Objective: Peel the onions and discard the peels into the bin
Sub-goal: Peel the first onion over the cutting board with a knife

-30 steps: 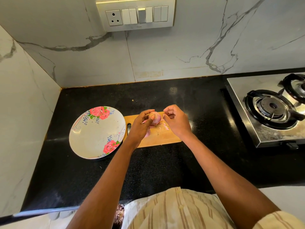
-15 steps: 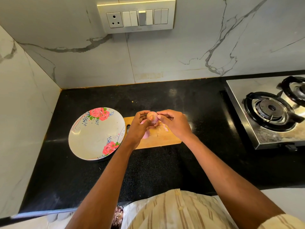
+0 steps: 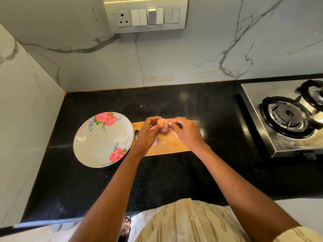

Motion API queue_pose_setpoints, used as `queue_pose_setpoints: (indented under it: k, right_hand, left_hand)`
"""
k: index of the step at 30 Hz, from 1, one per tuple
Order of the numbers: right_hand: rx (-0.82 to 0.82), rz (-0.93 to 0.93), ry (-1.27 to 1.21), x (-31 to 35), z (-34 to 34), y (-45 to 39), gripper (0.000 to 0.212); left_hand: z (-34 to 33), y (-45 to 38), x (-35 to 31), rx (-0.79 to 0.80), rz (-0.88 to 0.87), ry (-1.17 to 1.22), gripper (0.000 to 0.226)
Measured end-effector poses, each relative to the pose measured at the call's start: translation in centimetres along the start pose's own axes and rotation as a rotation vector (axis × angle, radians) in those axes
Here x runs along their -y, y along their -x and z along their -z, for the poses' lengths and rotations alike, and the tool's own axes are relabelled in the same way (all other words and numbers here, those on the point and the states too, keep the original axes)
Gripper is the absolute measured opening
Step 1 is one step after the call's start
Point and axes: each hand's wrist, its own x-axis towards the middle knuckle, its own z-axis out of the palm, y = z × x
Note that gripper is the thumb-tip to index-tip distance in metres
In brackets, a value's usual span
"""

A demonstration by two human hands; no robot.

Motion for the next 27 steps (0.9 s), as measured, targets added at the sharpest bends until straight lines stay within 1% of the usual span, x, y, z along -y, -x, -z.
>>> queue_pose_setpoints:
  k: [4,11,21,24,27]
  right_hand:
    - [0.004,0.005,0.001,-0.18,-0.11,-0.01,0.012]
    - [0.063,-0.072,-0.148,-0.27,-0.25,-0.18,0.021]
    - [0.007,-0.090,-0.132,-0.28,0.17,-0.15,0.010]
    - [0.029,-0.074,-0.128,-0.27,0.19,-0.15,0.016]
    - [0.063,-0.032,-0.099,-0.19,0.41,-0.27,0.023]
  left_hand:
    - [-0.08,0.20,0.06,0.000,0.019,-0.018,0.026]
    - [0.14,-0.16,0.00,-0.017,0.035,0.018,0.029]
    - [0.05,-0.22,-0.16,0.040,0.020,-0.024,0.028]
    - [0.11,-0.17,-0.16,0.043,0.015,-0.031,0.029]
    - [0.20,-0.20,-0.49,0.055,0.008,-0.065,0.036]
